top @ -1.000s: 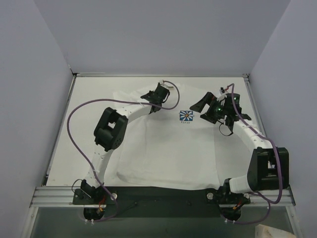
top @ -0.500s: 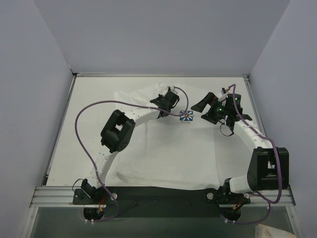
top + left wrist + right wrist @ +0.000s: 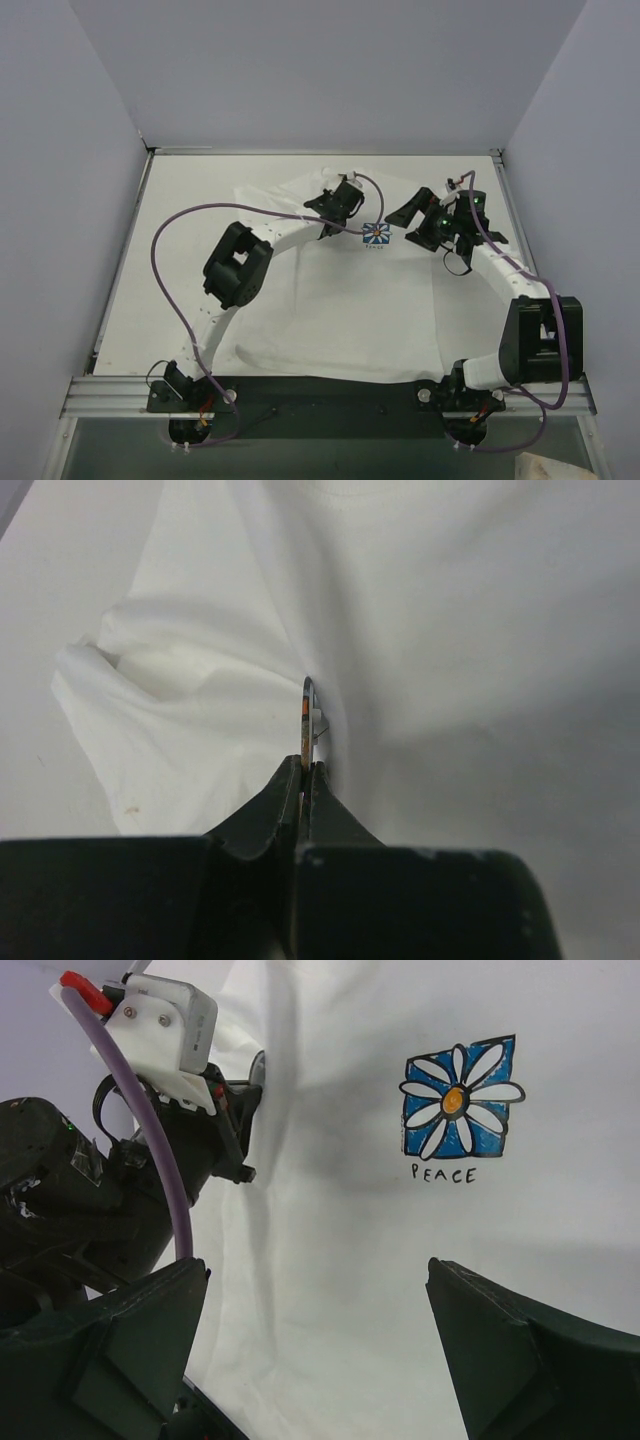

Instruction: Pin the brooch onto the clothing

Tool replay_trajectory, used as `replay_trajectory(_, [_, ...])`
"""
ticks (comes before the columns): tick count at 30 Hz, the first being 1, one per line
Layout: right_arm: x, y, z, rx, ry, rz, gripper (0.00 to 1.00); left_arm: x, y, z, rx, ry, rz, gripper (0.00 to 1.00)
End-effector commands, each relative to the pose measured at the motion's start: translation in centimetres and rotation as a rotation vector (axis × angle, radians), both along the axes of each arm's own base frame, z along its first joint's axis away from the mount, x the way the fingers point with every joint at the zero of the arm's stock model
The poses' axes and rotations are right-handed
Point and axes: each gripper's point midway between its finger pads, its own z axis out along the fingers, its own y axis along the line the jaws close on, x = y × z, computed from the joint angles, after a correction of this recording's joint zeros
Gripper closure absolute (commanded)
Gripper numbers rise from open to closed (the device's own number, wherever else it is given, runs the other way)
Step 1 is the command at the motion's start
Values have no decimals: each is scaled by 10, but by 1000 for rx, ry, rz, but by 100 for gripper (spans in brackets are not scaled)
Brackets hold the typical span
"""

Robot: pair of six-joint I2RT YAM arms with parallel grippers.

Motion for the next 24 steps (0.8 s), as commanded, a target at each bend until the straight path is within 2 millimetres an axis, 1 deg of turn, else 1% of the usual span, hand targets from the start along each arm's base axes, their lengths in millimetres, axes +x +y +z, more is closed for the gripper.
replay_trajectory(1, [3,0,-2,16,-5,-5,1,10,-22,55,-227,-83,-25,100])
replay_trajectory(2, [3,0,-3,18,-7,-4,1,10,-22,61,-264,-85,-21,100])
replay_trajectory(3, [4,0,-3,19,-7,-8,1,10,-22,58,-291,-67,-32,100])
replay_trajectory(4, [4,-1,-4,17,-7,-13,2,12,-21,61,-314,-68,-36,100])
replay_trajectory(6, [5,-1,-4,6,-10,-19,2,16,-21,72,-410,-73,-37,100])
replay_trajectory(7, [7,-4,-1,-26,-34,-36,2,13,-19,66,-428,-57,-40,100])
replay_trajectory(8, [7,-4,-2,-46,-34,-42,2,12,-19,77,-472,-66,-54,100])
replay_trajectory(9, [6,0,-1,-64,-41,-31,2,13,-25,81,-531,-69,-88,100])
replay_trajectory(10, [7,2,-3,-85,-41,-22,2,11,-18,74,-549,-54,-84,100])
replay_trajectory(11, [11,4,0,-105,-45,-21,2,10,-17,84,-597,-64,-88,100])
replay_trajectory(12, [11,13,-1,-117,-47,-1,2,10,-23,92,-658,-71,-124,100])
replay_trajectory(13, [13,18,-9,-128,-31,12,2,14,-16,94,-689,-74,-122,100])
replay_trajectory(14, [20,23,-6,-141,-44,16,2,9,-13,95,-732,-63,-121,100])
replay_trajectory(15, [22,29,-17,-149,-16,31,2,9,-21,105,-799,-70,-173,100])
replay_trajectory(16, [21,43,-20,-154,-13,63,2,9,-19,107,-828,-66,-181,100])
replay_trajectory(17, [24,49,-22,-158,-12,76,2,10,-9,107,-860,-69,-158,100])
replay_trajectory(18, [31,59,-18,-155,-24,90,2,8,-14,113,-907,-63,-204,100])
replay_trajectory(19, [32,73,-29,-159,-1,124,3,7,-12,116,-927,-67,-211,100])
replay_trajectory(20, [34,81,-32,-158,1,141,3,5,-6,116,-944,-67,-205,100])
replay_trajectory(21, [42,90,-35,-157,5,153,4,5,-8,122,-965,-76,-230,100])
replay_trajectory(22, [44,99,-38,-154,4,171,4,4,-8,124,-974,-80,-237,100])
replay_trajectory(23, [48,106,-36,-145,-8,181,5,4,-5,127,-985,-87,-237,100])
replay_trajectory(24, [56,115,-37,-128,-13,196,7,2,-6,128,-996,-88,-256,100])
